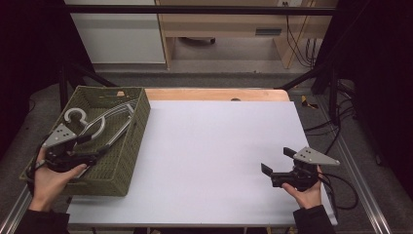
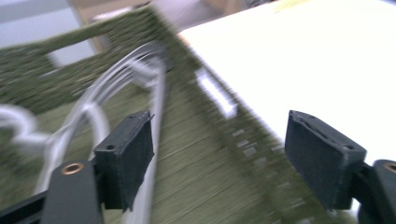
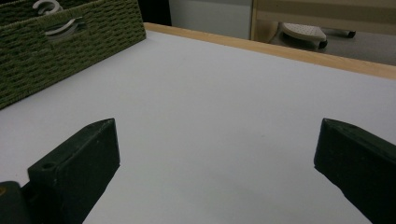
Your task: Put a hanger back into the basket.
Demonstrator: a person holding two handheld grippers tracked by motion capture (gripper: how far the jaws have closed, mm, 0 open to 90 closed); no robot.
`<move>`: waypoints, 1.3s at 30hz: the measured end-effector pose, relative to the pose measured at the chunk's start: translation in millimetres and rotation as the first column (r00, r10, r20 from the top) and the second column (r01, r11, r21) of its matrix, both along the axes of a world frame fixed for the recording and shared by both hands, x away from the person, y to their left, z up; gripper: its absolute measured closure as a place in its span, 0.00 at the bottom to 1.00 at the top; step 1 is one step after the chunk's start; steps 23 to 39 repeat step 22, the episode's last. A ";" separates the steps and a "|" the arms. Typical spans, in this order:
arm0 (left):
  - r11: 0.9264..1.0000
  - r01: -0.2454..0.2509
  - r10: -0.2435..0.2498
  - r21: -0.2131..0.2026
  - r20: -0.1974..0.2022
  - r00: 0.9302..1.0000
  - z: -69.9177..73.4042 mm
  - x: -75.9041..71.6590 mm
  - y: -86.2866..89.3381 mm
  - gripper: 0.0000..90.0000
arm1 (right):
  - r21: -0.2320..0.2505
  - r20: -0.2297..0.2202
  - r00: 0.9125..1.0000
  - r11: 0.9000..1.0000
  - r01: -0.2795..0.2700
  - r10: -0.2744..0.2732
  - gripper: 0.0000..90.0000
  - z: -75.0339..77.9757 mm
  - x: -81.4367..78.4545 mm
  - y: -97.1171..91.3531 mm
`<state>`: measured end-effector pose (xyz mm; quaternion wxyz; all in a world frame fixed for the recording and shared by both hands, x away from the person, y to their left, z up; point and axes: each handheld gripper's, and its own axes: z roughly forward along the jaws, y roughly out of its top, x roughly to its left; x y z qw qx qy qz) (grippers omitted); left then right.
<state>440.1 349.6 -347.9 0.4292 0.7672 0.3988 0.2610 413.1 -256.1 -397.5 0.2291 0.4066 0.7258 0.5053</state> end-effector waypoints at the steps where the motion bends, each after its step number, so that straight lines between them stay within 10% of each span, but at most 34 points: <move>1: 0.999 0.037 -0.037 -0.026 0.013 0.999 -1.3 -4.5 -13.4 0.22 | 0.007 0.000 1.000 1.000 0.002 -0.002 0.01 0.2 -0.3 0.3; 15: 0.980 0.166 -0.160 -0.110 0.067 0.985 -28.6 -23.7 -81.2 0.13 | 0.017 0.019 1.000 1.000 0.012 -0.013 0.01 0.0 -3.6 -6.7; 39: 0.975 0.183 -0.177 -0.128 0.052 0.983 -39.3 -23.6 -83.9 0.14 | 0.025 0.030 0.999 1.000 0.015 -0.016 0.01 -1.2 -5.8 -4.7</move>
